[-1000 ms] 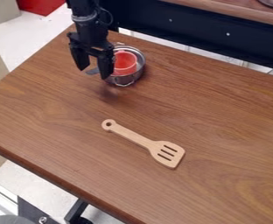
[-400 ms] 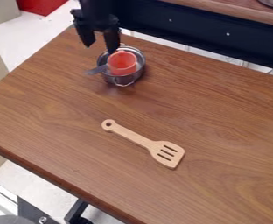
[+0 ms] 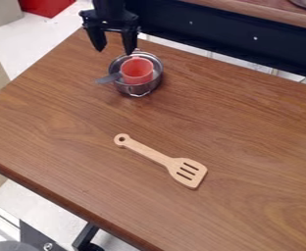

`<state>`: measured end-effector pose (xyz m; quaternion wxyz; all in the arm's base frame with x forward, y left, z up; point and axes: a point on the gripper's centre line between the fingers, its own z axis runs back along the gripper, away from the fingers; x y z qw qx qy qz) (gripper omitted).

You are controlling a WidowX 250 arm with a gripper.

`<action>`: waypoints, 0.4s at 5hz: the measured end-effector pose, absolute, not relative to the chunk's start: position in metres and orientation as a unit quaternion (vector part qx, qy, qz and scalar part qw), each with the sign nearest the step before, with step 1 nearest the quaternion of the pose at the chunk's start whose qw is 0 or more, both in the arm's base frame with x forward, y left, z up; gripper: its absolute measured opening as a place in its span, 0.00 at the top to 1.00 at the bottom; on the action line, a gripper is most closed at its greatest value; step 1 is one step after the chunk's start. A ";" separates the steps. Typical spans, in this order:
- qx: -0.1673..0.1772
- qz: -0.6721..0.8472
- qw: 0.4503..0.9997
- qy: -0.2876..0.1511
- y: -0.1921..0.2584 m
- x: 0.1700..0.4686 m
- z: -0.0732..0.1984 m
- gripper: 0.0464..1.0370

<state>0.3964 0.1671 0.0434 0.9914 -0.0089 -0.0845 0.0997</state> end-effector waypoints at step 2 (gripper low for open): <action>-0.002 0.114 0.991 -0.073 0.171 0.402 0.033 0.04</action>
